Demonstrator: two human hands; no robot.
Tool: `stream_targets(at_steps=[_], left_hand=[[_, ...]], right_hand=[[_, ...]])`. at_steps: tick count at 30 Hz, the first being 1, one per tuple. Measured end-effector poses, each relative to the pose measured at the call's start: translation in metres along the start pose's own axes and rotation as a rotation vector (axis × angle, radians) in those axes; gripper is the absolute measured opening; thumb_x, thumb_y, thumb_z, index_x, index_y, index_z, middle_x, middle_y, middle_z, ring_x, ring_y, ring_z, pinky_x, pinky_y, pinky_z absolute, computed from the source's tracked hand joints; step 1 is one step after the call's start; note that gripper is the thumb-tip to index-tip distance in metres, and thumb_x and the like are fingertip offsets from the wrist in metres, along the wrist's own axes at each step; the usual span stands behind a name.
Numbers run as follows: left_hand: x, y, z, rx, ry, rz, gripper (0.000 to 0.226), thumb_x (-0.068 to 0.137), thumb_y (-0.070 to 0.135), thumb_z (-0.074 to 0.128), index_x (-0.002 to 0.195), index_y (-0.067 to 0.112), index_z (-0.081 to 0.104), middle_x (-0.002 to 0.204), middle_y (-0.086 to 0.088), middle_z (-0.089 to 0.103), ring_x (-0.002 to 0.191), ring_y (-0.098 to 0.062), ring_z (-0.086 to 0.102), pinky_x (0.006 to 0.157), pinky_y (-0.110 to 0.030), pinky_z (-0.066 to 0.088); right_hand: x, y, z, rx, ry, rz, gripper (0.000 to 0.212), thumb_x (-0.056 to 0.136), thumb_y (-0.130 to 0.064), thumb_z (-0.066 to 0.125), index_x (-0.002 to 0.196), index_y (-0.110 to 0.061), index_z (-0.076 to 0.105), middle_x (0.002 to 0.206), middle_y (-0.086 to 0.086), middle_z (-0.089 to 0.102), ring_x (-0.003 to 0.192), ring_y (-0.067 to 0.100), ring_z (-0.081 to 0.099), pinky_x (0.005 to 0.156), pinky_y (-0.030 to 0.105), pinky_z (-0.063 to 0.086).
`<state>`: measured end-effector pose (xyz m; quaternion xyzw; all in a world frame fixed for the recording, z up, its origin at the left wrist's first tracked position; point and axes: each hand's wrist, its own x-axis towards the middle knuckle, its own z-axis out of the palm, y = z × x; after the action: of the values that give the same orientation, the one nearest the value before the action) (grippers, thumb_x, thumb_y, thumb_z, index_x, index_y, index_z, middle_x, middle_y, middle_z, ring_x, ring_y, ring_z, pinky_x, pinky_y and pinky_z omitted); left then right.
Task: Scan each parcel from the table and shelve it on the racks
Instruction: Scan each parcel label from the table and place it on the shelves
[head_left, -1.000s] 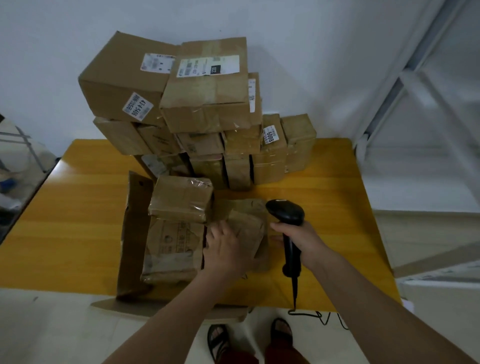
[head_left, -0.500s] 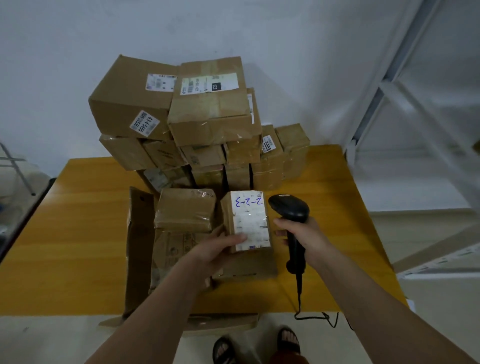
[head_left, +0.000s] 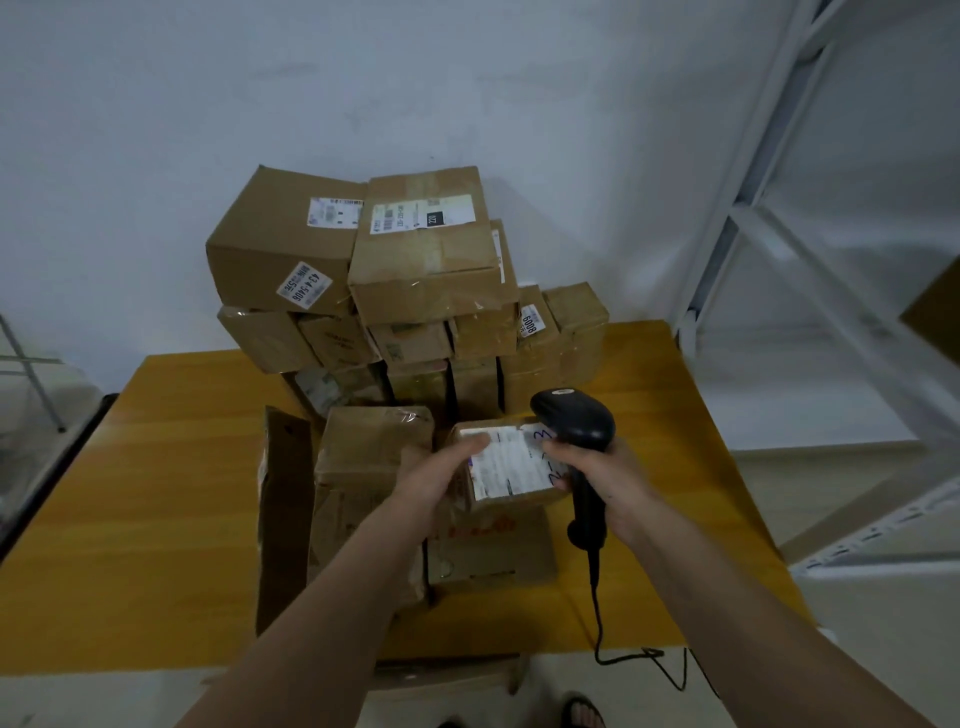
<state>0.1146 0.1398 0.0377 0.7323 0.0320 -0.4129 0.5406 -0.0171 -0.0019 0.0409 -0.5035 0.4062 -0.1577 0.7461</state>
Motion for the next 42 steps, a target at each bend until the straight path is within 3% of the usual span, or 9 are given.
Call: stream_targets(at_steps=[3,7,12,15,19,25,29,36,42], left_hand=[[-0.006,0.002,0.014,-0.045,0.11,-0.011,0.057,0.07,0.043,0.083,0.104,0.009,0.053,0.102,-0.013,0.068,0.098,-0.031,0.066,0.093,-0.053,0.052],[-0.019,0.009,0.02,0.004,-0.027,-0.047,0.079,0.072,0.055,0.077,0.136,0.02,0.05,0.125,-0.013,0.062,0.113,-0.035,0.059,0.097,-0.056,0.048],[-0.021,0.011,0.023,0.133,-0.142,0.169,0.062,0.068,0.025,0.087,0.116,0.042,0.052,0.103,0.01,0.062,0.098,-0.017,0.062,0.087,-0.043,0.054],[-0.018,0.009,0.024,0.192,-0.025,0.231,0.086,0.067,0.015,0.086,0.139,0.032,0.044,0.12,0.005,0.06,0.111,-0.019,0.056,0.096,-0.043,0.05],[-0.013,0.009,0.026,0.071,0.108,0.289,0.093,0.072,0.011,0.083,0.148,0.029,0.032,0.135,-0.001,0.052,0.11,-0.018,0.05,0.087,-0.031,0.043],[-0.005,0.021,0.036,0.071,0.17,0.322,0.09,0.071,0.022,0.084,0.142,0.034,0.031,0.14,-0.008,0.044,0.127,-0.028,0.044,0.1,-0.042,0.043],[-0.006,0.02,0.037,0.074,0.087,0.367,0.094,0.069,0.025,0.085,0.14,0.044,0.026,0.141,-0.007,0.04,0.124,-0.028,0.045,0.085,-0.04,0.046],[-0.006,0.016,0.038,0.043,0.083,0.388,0.099,0.066,0.026,0.088,0.139,0.045,0.023,0.14,-0.005,0.043,0.128,-0.028,0.043,0.101,-0.051,0.044],[0.005,0.031,0.022,-0.078,0.026,0.26,0.123,0.063,0.003,0.086,0.15,0.044,0.009,0.132,-0.004,0.051,0.119,-0.027,0.051,0.102,-0.052,0.043]], right_hand=[[0.0,0.001,0.002,0.0,0.041,-0.001,0.02,0.073,-0.011,0.083,0.085,-0.018,0.069,0.07,-0.003,0.074,0.067,0.014,0.071,0.055,0.026,0.056],[-0.001,0.0,0.001,-0.017,0.078,0.023,0.021,0.075,-0.012,0.081,0.091,-0.015,0.069,0.085,0.007,0.072,0.069,0.019,0.07,0.051,0.027,0.054],[-0.002,0.003,0.003,0.05,0.104,0.053,0.032,0.067,-0.015,0.088,0.093,-0.012,0.069,0.086,0.008,0.073,0.071,0.019,0.071,0.048,0.022,0.051],[-0.001,0.001,0.006,0.104,0.134,0.086,0.031,0.066,-0.014,0.088,0.09,-0.011,0.07,0.079,0.006,0.074,0.067,0.019,0.071,0.048,0.022,0.052],[-0.003,0.003,0.01,0.149,0.091,0.138,0.027,0.07,-0.012,0.085,0.093,-0.006,0.072,0.065,0.003,0.073,0.058,0.019,0.068,0.05,0.026,0.052],[-0.009,0.009,0.018,0.126,0.06,0.177,0.032,0.072,-0.014,0.083,0.101,-0.008,0.07,0.092,0.011,0.071,0.083,0.026,0.066,0.058,0.029,0.052],[-0.011,0.01,0.016,0.15,0.05,0.177,0.035,0.074,-0.012,0.081,0.106,-0.006,0.069,0.101,0.015,0.073,0.095,0.031,0.069,0.059,0.03,0.052],[-0.018,0.007,0.013,0.099,-0.01,0.153,0.027,0.077,-0.01,0.079,0.103,-0.01,0.07,0.09,0.009,0.076,0.081,0.022,0.073,0.058,0.026,0.053],[-0.023,-0.019,0.013,-0.158,-0.052,0.025,0.018,0.079,-0.022,0.078,0.093,-0.014,0.069,0.07,-0.001,0.071,0.057,0.01,0.064,0.051,0.02,0.049]])
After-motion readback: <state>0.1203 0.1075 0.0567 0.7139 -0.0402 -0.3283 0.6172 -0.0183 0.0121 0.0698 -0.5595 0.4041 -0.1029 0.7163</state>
